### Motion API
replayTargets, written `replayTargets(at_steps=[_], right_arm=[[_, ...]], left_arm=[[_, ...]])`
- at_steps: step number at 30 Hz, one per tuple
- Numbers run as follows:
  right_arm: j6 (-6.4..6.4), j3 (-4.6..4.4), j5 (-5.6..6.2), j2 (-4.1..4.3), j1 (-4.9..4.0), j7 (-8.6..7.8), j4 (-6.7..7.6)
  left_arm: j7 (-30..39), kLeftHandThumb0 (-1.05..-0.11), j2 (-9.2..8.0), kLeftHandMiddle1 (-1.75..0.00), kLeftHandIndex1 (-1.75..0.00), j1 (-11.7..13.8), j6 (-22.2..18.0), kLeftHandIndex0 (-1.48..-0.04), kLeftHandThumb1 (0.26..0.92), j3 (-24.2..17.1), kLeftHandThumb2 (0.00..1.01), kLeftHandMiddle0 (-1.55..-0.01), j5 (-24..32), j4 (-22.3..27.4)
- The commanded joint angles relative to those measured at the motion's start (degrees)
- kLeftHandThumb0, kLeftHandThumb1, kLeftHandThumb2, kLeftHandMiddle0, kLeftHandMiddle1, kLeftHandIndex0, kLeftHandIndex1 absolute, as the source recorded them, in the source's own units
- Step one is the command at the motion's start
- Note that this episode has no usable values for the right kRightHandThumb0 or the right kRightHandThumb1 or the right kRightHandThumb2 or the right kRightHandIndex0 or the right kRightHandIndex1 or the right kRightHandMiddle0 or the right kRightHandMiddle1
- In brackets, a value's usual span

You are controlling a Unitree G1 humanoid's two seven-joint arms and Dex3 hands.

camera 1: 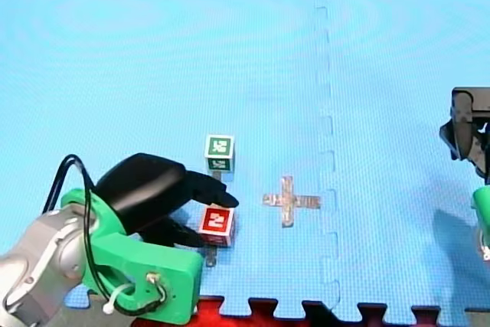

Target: Stack cube left

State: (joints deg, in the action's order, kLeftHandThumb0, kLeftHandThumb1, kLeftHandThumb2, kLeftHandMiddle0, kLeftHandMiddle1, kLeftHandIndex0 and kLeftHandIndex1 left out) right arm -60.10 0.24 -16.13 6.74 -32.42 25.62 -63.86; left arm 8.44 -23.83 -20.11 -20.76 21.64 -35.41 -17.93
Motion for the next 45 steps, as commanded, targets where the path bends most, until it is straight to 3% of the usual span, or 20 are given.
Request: replayTargets(at_steps=[1, 4, 14, 24, 30, 37, 45], right_arm=[[-0.20, -0.08, -0.04, -0.03, -0.24, 0.16, -0.52], [-0.24, -0.11, -0.02, -0.10, -0.30, 0.16, -0.78], [-0.52, -0.18, 0.00, -0.17, -0.27, 0.27, -1.39], [-0.05, -0.58, -0.42, -0.52, -0.67, 0.91, -2.01], [0.23, -0.80, -0.75, -0.92, -0.95, 1.65, -2.32], [0.38, -0.74, -1.03, -0.96, -0.81, 2.73, -1.90], [0.59, -0.95, -1.45, -1.00, -0.64, 3.70, -1.58]], left_arm=[[2.69, -0.485, -0.02, -1.75, -0.08, -1.74, 2.15, -1.17, 0.870, -0.98, 0.01, -0.91, 1.14, 3.79], [5.26, -0.478, -0.08, -1.74, -0.08, -1.77, 4.78, -1.18, 0.866, -1.58, 0.00, -0.88, 1.83, 7.87], [5.77, -0.460, 0.29, -1.70, -0.06, -2.33, 7.91, -1.22, 0.855, -1.20, 0.00, -0.91, -1.11, 11.88], [7.77, -0.420, 2.70, -1.75, -0.05, -4.82, 11.88, -1.24, 0.842, 0.98, 0.00, -0.91, -3.08, 12.65], [8.07, -0.405, 5.20, -1.75, -0.05, -9.62, 11.59, -1.25, 0.841, 4.16, 0.00, -0.92, -4.20, 4.47], [4.92, -0.391, 7.99, -1.75, -0.07, -13.36, 8.21, -1.29, 0.839, 6.43, 0.00, -0.91, -4.39, -6.41], [1.16, -0.397, 9.61, -1.74, -0.08, -16.34, 5.06, -1.29, 0.833, 6.83, 0.00, -0.88, -4.00, -12.98]])
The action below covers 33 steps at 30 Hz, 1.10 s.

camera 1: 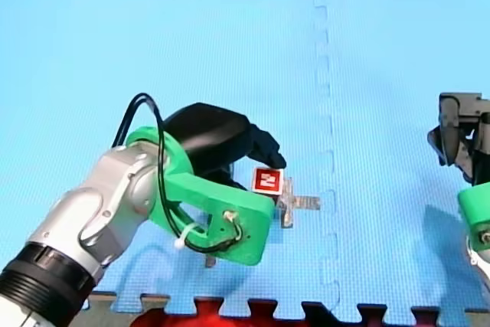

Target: Stack cube left

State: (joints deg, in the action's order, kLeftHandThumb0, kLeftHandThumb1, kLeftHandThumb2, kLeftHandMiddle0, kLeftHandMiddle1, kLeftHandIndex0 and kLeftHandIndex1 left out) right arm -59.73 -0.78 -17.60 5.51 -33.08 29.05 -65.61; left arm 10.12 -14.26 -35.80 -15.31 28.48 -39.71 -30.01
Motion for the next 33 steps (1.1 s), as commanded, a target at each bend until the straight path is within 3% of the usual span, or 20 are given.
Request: replayTargets(at_steps=[1, 7, 19, 26, 33], right_arm=[[0.24, 0.04, -0.02, 0.25, 0.06, 0.37, 0.22], [0.35, -0.07, -0.18, 0.15, 0.11, 0.92, 0.31], [1.22, 0.03, 0.47, -0.48, 0.23, 0.74, 0.29], [2.62, -0.10, 0.17, -0.51, 0.29, 1.47, 0.47], [3.20, -0.19, 0.37, -0.85, -0.14, 1.37, 0.38]], left_arm=[[-0.90, -0.397, 0.12, -1.74, -0.08, -0.85, -0.74, -1.29, 0.833, -0.05, 0.00, -0.88, 0.46, -1.36], [-1.70, -0.401, 0.11, -1.73, -0.07, -1.86, -1.97, -1.28, 0.838, 0.10, 0.00, -0.88, 0.88, -2.82], [-5.77, -0.411, 2.51, -1.71, -0.05, -5.05, -5.04, -1.25, 0.859, 1.28, 0.00, -0.88, 1.01, -10.92], [-7.61, -0.445, 3.53, -1.69, -0.04, -6.86, -7.18, -1.25, 0.869, 1.30, 0.00, -0.89, 1.35, -14.43], [-7.96, -0.457, 3.95, -1.68, -0.04, -7.40, -7.56, -1.25, 0.876, 1.58, 0.00, -0.89, 1.09, -15.16]])
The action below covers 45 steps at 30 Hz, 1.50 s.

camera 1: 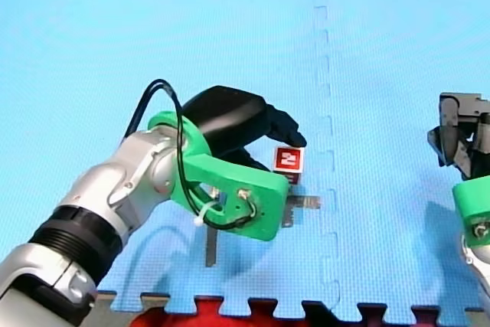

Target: Stack cube left

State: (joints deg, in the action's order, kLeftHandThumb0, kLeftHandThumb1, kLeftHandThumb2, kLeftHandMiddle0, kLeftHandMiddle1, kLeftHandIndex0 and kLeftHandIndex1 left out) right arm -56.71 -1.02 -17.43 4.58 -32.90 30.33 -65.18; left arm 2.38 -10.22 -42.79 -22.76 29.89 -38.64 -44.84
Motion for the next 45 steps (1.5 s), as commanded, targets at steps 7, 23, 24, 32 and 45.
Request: replayTargets(at_steps=[7, 23, 24, 32, 45], right_arm=[[0.31, 0.11, 0.28, 0.00, -0.64, 0.13, -0.14], [0.39, -0.33, -0.57, 0.71, -0.71, 1.72, 0.45], [0.33, -0.32, -0.52, 0.73, -0.67, 1.68, 0.47], [0.12, -0.29, -0.56, 0.89, -0.42, 1.83, 0.85], [-0.26, -0.27, -0.59, 0.97, 0.11, 2.06, 1.28]], left_arm=[[-0.20, -0.452, 0.98, -1.68, -0.03, -0.70, 0.77, -1.24, 0.875, 0.85, 0.00, -0.89, -0.22, -0.77], [2.78, -0.440, 0.56, -1.54, -0.02, -0.07, 2.04, -1.24, 0.838, 1.77, 0.00, -0.89, -0.08, 1.69], [3.26, -0.440, 0.40, -1.54, -0.02, 0.04, 2.00, -1.24, 0.838, 1.71, 0.00, -0.89, 0.13, 1.93], [5.30, -0.436, -0.68, -1.59, -0.04, 0.75, 1.48, -1.27, 0.831, 1.53, 0.00, -0.89, 0.97, 3.09], [9.39, -0.448, -1.72, -1.42, -0.07, 0.77, 1.04, -1.30, 0.813, 1.56, 0.00, -0.95, 1.59, 3.63]])
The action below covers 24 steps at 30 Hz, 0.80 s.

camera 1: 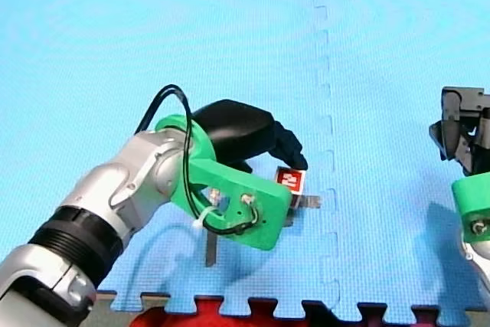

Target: Stack cube left

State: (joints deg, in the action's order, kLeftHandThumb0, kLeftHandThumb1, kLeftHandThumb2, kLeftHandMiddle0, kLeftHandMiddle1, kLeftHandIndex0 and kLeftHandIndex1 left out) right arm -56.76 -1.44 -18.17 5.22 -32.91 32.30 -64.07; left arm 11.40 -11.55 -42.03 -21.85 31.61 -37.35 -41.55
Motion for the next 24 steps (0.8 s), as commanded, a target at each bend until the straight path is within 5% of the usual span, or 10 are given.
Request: replayTargets(at_steps=[1, 24], right_arm=[[-0.21, 0.16, 0.14, 0.35, 0.11, 0.10, 0.14], [-0.10, -0.43, -0.79, -0.22, -0.16, 1.39, 0.35]], left_arm=[[0.45, -0.450, -0.45, -1.41, -0.07, 0.09, 0.19, -1.30, 0.810, -0.24, 0.00, -0.95, 0.35, 0.42], [-5.69, -0.454, -0.53, -1.42, -0.05, 1.02, -3.35, -1.29, 0.810, -0.71, 0.00, -0.99, 0.52, -3.22]])
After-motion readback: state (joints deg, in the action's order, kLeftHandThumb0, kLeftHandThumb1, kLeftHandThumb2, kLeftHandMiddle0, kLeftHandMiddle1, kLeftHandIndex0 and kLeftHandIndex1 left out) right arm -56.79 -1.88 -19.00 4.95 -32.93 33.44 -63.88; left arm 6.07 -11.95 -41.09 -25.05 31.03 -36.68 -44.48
